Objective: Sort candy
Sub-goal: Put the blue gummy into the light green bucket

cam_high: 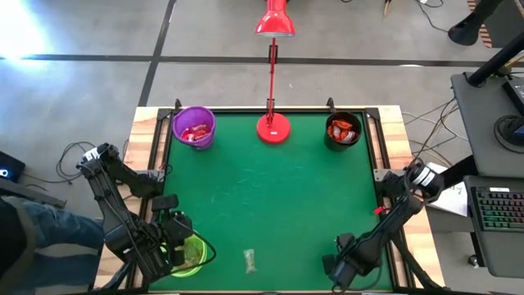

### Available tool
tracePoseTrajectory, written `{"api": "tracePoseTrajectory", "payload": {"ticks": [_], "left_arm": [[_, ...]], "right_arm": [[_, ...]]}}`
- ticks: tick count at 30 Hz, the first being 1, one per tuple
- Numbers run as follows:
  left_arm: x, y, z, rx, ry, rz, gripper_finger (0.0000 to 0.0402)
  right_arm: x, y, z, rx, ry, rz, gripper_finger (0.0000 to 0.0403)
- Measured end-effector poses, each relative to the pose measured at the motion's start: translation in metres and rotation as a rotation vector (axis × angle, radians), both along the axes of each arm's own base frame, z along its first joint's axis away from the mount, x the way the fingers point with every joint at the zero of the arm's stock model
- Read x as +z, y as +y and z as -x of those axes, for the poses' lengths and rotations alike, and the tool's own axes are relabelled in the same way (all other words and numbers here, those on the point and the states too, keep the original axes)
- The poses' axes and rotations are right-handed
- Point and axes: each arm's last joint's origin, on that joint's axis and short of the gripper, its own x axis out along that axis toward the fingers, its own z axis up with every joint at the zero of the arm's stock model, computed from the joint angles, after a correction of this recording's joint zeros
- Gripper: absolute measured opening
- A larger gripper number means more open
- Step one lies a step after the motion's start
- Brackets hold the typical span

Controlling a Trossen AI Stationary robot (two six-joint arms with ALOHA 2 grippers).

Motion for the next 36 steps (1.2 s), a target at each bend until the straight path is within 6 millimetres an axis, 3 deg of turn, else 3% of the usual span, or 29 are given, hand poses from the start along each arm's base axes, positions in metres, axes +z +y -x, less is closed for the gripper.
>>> {"api": "tracePoseTrajectory", "payload": {"ticks": [3,9,13,22,36], "left_arm": [[0.000,0.000,0.000,-0.016,0.021,0.005,0.0104],[0.000,0.000,0.000,-0.020,0.022,0.003,0.0104],[0.000,0.000,0.000,-0.021,0.023,0.003,0.0104],[0.000,0.000,0.000,-0.039,0.021,-0.009,0.0104],[0.003,0.009,-0.010,0.041,-0.070,-0.046,0.0105]], "right_arm": [[-0.004,-0.001,0.001,0.010,-0.005,-0.010,0.0019],[0.004,0.002,-0.001,0.033,-0.022,-0.031,0.0012],[0.029,0.007,-0.004,0.065,-0.057,-0.042,0.0011],[0.094,0.013,-0.004,0.109,-0.143,0.129,0.0010],[0.167,0.010,-0.043,0.345,-0.698,0.455,0.0010]]}}
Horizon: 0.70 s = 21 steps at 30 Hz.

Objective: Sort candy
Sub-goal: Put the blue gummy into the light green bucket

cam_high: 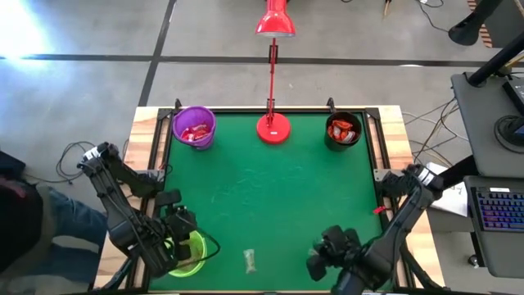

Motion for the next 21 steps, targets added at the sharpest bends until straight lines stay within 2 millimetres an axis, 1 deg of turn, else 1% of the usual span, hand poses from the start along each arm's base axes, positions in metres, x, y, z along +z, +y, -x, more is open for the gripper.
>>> {"api": "tracePoseTrajectory", "payload": {"ticks": [5,8,14,17,21], "left_arm": [[0.005,0.010,-0.004,0.067,-0.026,0.033,0.0105],[0.009,0.017,-0.006,0.129,-0.070,0.055,0.0106],[0.017,0.024,-0.016,0.218,-0.260,0.076,0.0118],[0.023,0.027,-0.022,0.260,-0.355,0.122,0.0118],[0.034,0.027,-0.028,0.301,-0.526,0.201,0.0118]], "right_arm": [[0.026,-0.009,-0.018,0.116,-0.033,0.063,0.0010],[0.042,-0.015,-0.026,0.188,-0.059,0.125,0.0010],[0.076,-0.029,-0.041,0.340,-0.094,0.248,0.0010],[0.089,-0.038,-0.049,0.392,-0.120,0.325,0.0011],[0.106,-0.048,-0.062,0.471,-0.156,0.425,0.0011]]}}
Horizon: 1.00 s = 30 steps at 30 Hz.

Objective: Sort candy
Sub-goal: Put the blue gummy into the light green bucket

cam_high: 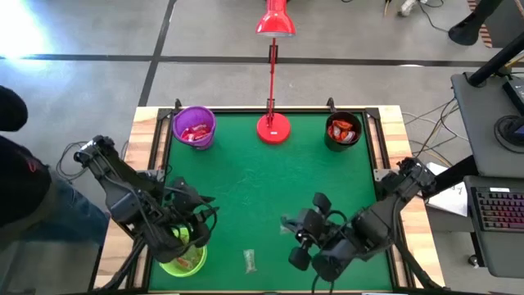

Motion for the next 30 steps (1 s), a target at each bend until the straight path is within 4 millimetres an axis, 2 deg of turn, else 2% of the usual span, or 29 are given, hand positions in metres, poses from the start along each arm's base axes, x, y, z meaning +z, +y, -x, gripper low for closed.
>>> {"api": "tracePoseTrajectory", "payload": {"ticks": [10,18,23,30], "left_arm": [[0.031,0.008,-0.023,0.099,-0.335,0.241,0.0118],[0.062,0.014,-0.047,-0.074,-0.514,0.303,0.0118],[0.062,0.021,-0.053,-0.098,-0.500,0.294,0.0118],[0.055,0.021,-0.055,-0.103,-0.445,0.262,0.0118]], "right_arm": [[0.029,-0.020,-0.027,0.134,-0.114,0.146,0.0011],[0.048,-0.032,-0.038,0.195,-0.193,0.175,0.0011],[0.052,-0.035,-0.039,0.189,-0.211,0.170,0.0011],[0.053,-0.035,-0.039,0.187,-0.217,0.163,0.0011]]}}
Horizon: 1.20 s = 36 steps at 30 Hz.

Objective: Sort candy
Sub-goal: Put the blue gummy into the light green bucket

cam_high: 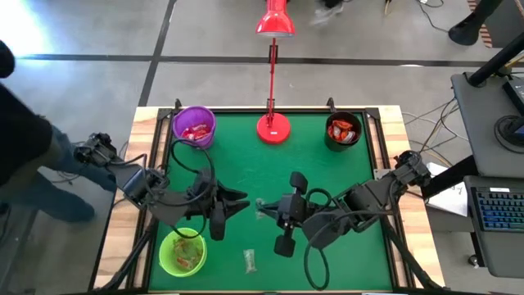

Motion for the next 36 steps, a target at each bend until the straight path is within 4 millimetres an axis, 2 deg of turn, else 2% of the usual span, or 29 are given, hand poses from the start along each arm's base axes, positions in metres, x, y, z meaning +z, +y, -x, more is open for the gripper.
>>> {"api": "tracePoseTrajectory", "payload": {"ticks": [13,36], "left_arm": [[-0.001,0.000,-0.001,-0.059,0.021,-0.051,0.0118],[0.003,0.010,-0.010,-0.081,0.006,-0.136,0.0118]], "right_arm": [[0.004,-0.007,-0.006,-0.019,-0.042,-0.028,0.0011],[0.005,-0.013,-0.011,0.008,-0.047,-0.058,0.0011]]}}
